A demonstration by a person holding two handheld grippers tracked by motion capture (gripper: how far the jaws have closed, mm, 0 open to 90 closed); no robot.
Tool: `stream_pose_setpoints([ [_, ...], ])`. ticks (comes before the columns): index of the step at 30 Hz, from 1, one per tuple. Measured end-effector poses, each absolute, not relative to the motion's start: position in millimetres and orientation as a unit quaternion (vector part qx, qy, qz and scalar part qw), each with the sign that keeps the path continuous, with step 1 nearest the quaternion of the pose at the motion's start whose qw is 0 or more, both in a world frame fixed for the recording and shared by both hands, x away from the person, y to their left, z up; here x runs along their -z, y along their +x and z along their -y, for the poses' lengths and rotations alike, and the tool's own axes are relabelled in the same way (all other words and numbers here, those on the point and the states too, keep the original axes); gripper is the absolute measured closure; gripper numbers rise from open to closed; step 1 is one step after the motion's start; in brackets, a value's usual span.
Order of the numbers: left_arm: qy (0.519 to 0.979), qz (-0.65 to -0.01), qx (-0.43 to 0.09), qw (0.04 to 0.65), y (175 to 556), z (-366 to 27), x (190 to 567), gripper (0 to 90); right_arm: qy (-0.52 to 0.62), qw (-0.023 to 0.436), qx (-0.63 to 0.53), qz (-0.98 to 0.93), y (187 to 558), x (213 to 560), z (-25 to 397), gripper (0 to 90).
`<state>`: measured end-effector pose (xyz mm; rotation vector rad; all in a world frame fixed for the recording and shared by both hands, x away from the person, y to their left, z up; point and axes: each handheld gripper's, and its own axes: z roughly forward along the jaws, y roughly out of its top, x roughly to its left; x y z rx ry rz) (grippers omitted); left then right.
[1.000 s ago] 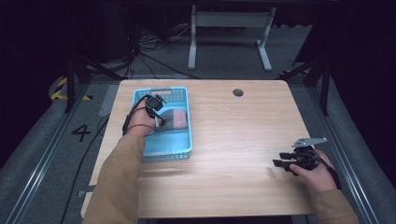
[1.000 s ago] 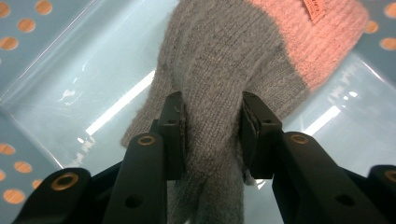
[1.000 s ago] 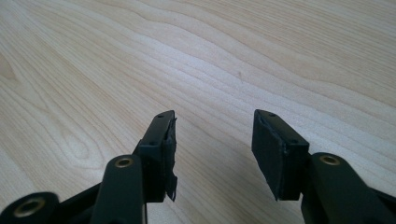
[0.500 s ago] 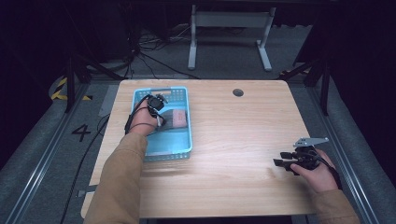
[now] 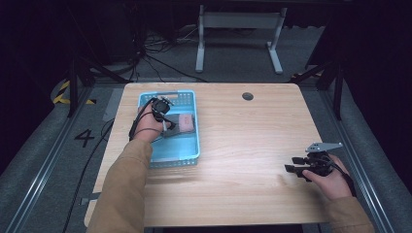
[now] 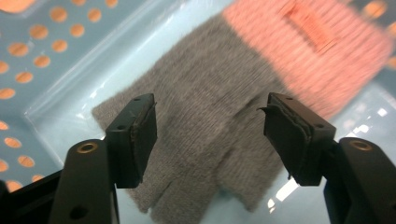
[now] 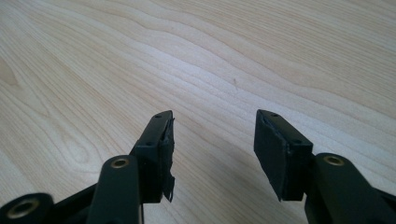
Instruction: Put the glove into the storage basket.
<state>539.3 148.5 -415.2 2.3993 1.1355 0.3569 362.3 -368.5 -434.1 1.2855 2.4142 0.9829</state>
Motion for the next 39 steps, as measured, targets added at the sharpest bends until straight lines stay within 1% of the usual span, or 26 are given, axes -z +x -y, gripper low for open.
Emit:
stream_pose_setpoints([
  [3, 0.862, -0.417, -0.136, 0.252, 533, -151, 408, 31.4, 0.434, 0.116, -0.337, -0.827, 365, 433, 365, 48.4],
  [8, 0.853, -0.413, -0.136, 0.288, 515, -151, 394, 30.2, 0.424, 0.114, -0.341, -0.832, 373, 431, 358, 48.4],
  [18, 0.831, -0.412, -0.110, 0.357, 478, -154, 365, 28.8, 0.397, 0.104, -0.349, -0.843, 391, 428, 337, 48.3],
  [20, 0.831, -0.407, -0.099, 0.365, 471, -154, 361, 28.4, 0.395, 0.103, -0.349, -0.843, 393, 427, 334, 48.3],
  [24, 0.833, -0.397, -0.103, 0.371, 457, -152, 356, 27.8, 0.391, 0.100, -0.352, -0.845, 397, 426, 330, 48.2],
  [25, 0.835, -0.392, -0.103, 0.373, 445, -149, 352, 27.9, 0.390, 0.100, -0.351, -0.846, 399, 426, 328, 48.3],
  [31, 0.839, -0.373, -0.104, 0.383, 411, -143, 344, 28.2, 0.385, 0.095, -0.352, -0.848, 400, 426, 323, 48.1],
  [35, 0.840, -0.358, -0.114, 0.392, 393, -139, 343, 28.1, 0.387, 0.093, -0.350, -0.848, 400, 427, 324, 48.1],
  [39, 0.840, -0.348, -0.106, 0.403, 378, -135, 349, 28.0, 0.388, 0.093, -0.349, -0.848, 399, 428, 326, 48.1],
])
